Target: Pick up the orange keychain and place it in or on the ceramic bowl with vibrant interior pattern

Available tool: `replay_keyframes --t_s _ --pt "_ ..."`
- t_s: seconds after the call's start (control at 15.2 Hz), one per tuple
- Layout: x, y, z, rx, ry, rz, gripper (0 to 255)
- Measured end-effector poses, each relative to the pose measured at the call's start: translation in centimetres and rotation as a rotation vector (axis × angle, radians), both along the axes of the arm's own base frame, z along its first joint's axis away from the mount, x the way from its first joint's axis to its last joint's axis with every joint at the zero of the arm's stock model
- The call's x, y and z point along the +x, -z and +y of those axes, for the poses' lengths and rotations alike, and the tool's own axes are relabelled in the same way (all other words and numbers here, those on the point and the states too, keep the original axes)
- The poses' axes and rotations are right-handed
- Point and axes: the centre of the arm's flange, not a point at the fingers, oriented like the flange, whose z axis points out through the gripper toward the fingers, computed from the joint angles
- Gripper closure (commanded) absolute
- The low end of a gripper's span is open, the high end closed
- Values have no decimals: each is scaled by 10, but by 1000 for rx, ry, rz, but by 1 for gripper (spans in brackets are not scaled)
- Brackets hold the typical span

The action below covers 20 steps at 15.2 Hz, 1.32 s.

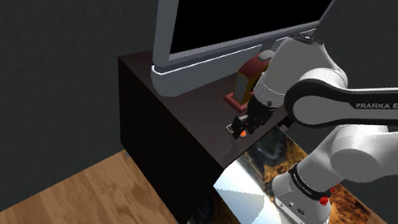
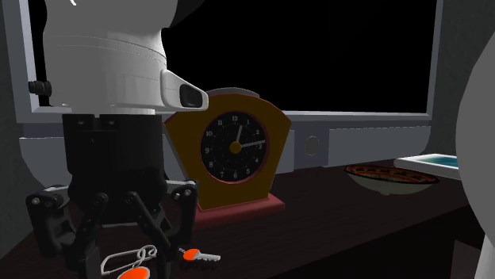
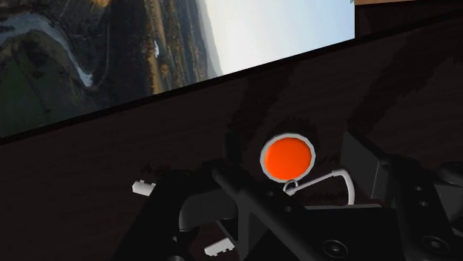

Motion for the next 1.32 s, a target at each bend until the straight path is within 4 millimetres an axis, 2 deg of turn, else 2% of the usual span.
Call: replay_keyframes --t_s 0.59,1.32 --pt "0 -6 0 -2 1 0 255" --pt "0 -61 -1 -2 1 4 255"
